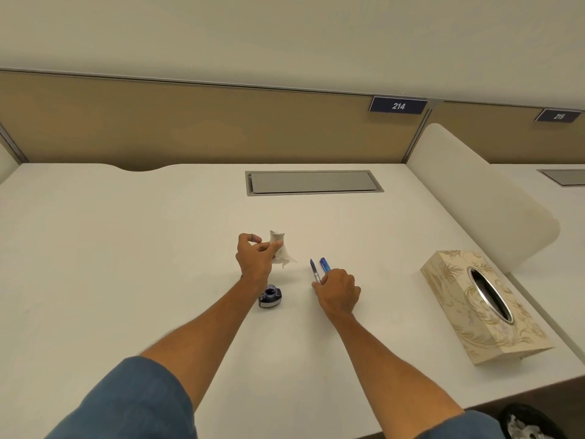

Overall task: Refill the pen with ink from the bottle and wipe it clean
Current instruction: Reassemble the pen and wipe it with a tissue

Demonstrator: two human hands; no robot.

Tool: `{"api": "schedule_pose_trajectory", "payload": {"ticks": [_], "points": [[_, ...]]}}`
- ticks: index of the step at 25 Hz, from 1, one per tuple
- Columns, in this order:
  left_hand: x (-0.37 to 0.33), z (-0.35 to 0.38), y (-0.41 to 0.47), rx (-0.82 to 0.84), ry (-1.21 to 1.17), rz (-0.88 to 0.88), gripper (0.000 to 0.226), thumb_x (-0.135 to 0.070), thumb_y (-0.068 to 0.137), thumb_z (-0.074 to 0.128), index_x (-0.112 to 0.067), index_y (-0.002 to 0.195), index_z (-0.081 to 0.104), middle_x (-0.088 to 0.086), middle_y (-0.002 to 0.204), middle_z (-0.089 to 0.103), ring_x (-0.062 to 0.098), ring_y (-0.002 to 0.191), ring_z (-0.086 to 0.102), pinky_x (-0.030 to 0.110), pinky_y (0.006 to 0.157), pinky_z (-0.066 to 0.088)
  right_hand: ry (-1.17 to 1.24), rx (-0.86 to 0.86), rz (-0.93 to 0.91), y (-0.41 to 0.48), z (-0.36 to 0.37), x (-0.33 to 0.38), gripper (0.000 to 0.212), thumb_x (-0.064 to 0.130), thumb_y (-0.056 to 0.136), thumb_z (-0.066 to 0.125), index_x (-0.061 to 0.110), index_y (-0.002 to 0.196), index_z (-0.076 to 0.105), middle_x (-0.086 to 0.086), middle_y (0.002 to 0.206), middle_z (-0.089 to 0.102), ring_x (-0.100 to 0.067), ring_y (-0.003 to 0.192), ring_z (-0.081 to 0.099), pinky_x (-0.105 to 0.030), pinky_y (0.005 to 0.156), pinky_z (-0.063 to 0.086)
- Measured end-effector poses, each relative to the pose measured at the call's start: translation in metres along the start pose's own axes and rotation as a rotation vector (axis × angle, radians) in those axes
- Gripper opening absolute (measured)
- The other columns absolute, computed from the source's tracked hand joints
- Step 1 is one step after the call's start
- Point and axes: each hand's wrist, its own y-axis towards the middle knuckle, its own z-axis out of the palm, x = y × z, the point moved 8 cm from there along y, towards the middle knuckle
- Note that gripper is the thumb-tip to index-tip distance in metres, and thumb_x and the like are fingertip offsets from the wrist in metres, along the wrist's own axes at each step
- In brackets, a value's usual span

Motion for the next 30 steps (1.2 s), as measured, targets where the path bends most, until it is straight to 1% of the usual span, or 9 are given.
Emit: {"api": "schedule_pose_trajectory", "payload": {"ticks": [2,5,10,14,21,23,26,28,30], "points": [[0.004,-0.005,0.0,-0.004,0.008,-0.007,0.045,-0.007,0.073,0.081,-0.009,0.093,0.041,0.007,0.071,0.067,0.017,0.057,0.058,0.027,0.063,0.051,-0.084,-0.012,-0.026,-0.001,0.002,0.001,0.024,0.037,0.085,0.064,0.016,0.096,0.068,0.0,0.098,0.065,-0.021,0.097,0.058,-0.034,0.078,0.041],[0.006,-0.014,0.001,-0.022,0.015,-0.021,0.046,-0.007,0.073,0.082,-0.009,0.094,0.041,0.006,0.071,0.066,0.017,0.056,0.056,0.026,0.061,0.05,-0.14,-0.009,-0.048,-0.001,0.007,0.002,0.026,0.038,0.085,0.063,0.017,0.099,0.068,0.0,0.099,0.064,-0.02,0.097,0.057,-0.034,0.079,0.042],[0.006,-0.019,0.001,-0.029,0.014,-0.027,0.045,-0.008,0.073,0.081,-0.009,0.095,0.041,0.006,0.072,0.066,0.016,0.055,0.057,0.019,0.054,0.047,-0.146,0.006,-0.039,-0.002,0.009,-0.002,0.027,0.039,0.084,0.063,0.016,0.098,0.069,0.0,0.098,0.064,-0.02,0.097,0.057,-0.034,0.079,0.042],[0.008,-0.017,0.002,-0.025,0.006,-0.032,0.045,-0.008,0.073,0.082,-0.009,0.094,0.041,0.008,0.072,0.066,0.017,0.055,0.057,0.025,0.06,0.049,-0.141,0.017,-0.034,-0.002,0.006,0.0,0.029,0.041,0.085,0.063,0.016,0.098,0.069,0.0,0.1,0.064,-0.02,0.098,0.058,-0.033,0.08,0.041],[0.008,-0.016,0.002,-0.029,-0.01,-0.034,0.044,-0.006,0.074,0.081,-0.009,0.094,0.041,0.005,0.07,0.066,0.016,0.055,0.057,0.024,0.059,0.049,-0.082,0.037,-0.003,-0.002,0.006,-0.002,0.03,0.042,0.084,0.064,0.015,0.096,0.068,-0.001,0.1,0.066,-0.02,0.096,0.06,-0.035,0.082,0.043],[0.009,-0.016,0.002,-0.033,-0.008,-0.031,0.044,-0.007,0.074,0.081,-0.008,0.094,0.042,0.005,0.07,0.066,0.016,0.056,0.058,0.025,0.06,0.05,-0.045,0.025,-0.016,-0.003,0.003,-0.002,0.029,0.041,0.085,0.063,0.017,0.099,0.068,0.0,0.103,0.065,-0.021,0.101,0.058,-0.036,0.085,0.041],[0.009,-0.016,0.002,-0.03,-0.012,-0.041,0.042,-0.007,0.073,0.081,-0.008,0.093,0.045,0.007,0.072,0.066,0.017,0.057,0.058,0.027,0.06,0.05,0.074,-0.03,-0.076,-0.002,-0.005,0.004,0.032,0.043,0.091,0.056,0.019,0.11,0.063,-0.001,0.106,0.064,-0.024,0.108,0.053,-0.038,0.087,0.036],[0.009,-0.018,0.002,-0.008,-0.017,-0.042,0.037,-0.008,0.072,0.082,-0.009,0.089,0.049,0.011,0.074,0.068,0.019,0.06,0.059,0.026,0.057,0.051,0.337,-0.046,-0.087,0.001,-0.011,0.012,0.029,0.037,0.094,0.053,0.016,0.112,0.062,-0.003,0.101,0.066,-0.025,0.106,0.053,-0.039,0.09,0.037],[0.008,-0.022,0.002,0.015,-0.002,-0.032,0.029,-0.01,0.073,0.082,-0.009,0.085,0.055,0.013,0.074,0.069,0.02,0.062,0.06,0.023,0.051,0.05,0.67,-0.002,-0.086,0.005,-0.014,0.028,0.026,0.029,0.095,0.053,0.012,0.113,0.061,-0.004,0.095,0.067,-0.025,0.099,0.059,-0.038,0.089,0.044]]}}
